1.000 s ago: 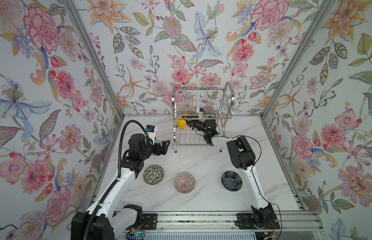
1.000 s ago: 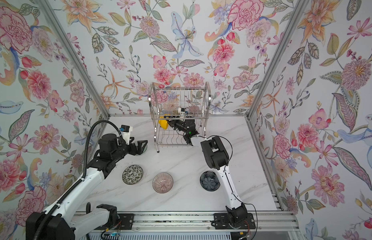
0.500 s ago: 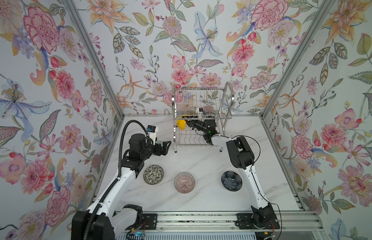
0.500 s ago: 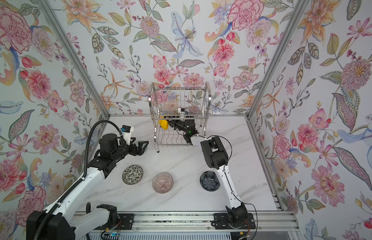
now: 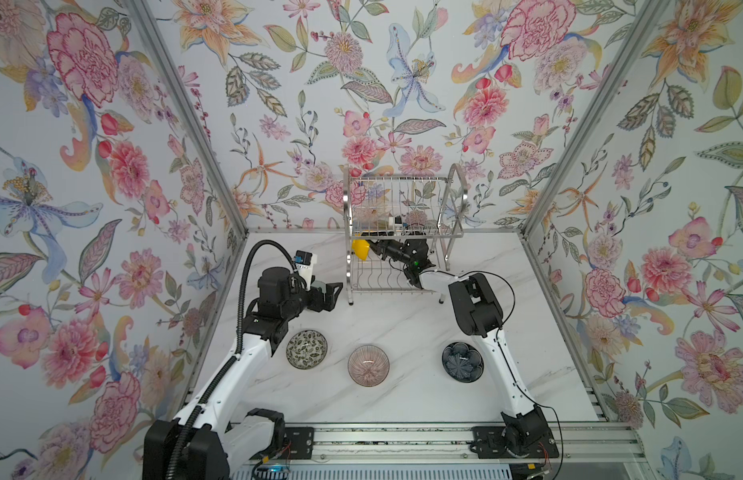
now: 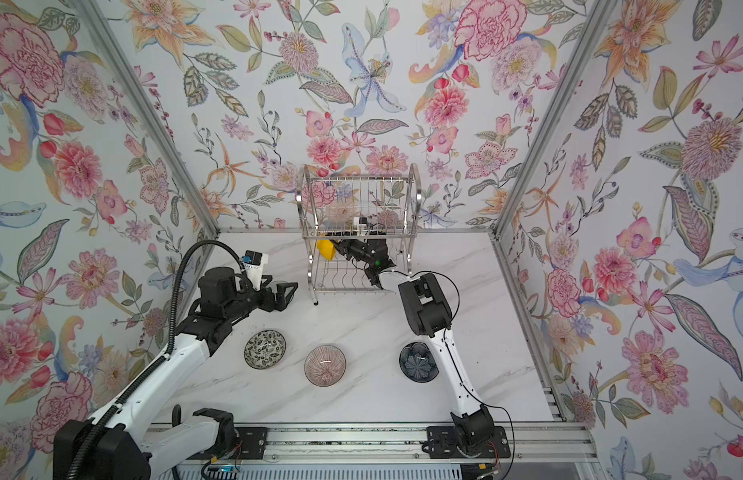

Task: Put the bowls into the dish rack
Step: 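Lower the yellow bowl upright between the rack wires with the right gripper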

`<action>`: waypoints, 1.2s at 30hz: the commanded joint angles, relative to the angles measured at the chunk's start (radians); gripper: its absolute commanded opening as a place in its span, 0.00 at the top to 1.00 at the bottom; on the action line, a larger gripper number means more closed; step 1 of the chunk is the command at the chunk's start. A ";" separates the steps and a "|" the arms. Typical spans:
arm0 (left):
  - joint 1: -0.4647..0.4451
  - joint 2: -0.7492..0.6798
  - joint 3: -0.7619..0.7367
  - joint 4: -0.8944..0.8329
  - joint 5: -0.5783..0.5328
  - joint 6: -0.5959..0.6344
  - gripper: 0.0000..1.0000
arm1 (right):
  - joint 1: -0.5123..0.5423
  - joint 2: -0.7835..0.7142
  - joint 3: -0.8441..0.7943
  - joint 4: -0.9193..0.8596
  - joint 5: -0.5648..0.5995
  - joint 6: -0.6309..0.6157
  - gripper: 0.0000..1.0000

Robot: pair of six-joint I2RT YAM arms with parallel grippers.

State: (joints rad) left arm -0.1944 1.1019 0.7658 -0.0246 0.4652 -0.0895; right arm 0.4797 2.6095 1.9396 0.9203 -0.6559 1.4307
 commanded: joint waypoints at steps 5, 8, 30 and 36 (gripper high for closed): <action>0.010 0.007 0.014 0.000 0.016 0.022 0.03 | -0.006 0.017 0.042 0.014 -0.019 0.013 0.86; 0.010 0.007 0.014 0.001 0.016 0.020 0.03 | -0.006 0.016 0.042 0.017 -0.020 0.013 0.86; 0.009 0.016 0.015 0.003 0.020 0.016 0.03 | -0.004 0.005 0.066 -0.021 -0.017 -0.022 0.76; 0.009 0.009 0.014 0.004 0.020 0.016 0.03 | -0.003 -0.002 0.063 -0.027 -0.018 -0.029 0.74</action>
State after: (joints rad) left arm -0.1944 1.1130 0.7658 -0.0242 0.4679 -0.0860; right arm 0.4797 2.6129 1.9759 0.8780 -0.6659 1.4254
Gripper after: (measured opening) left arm 0.971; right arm 0.260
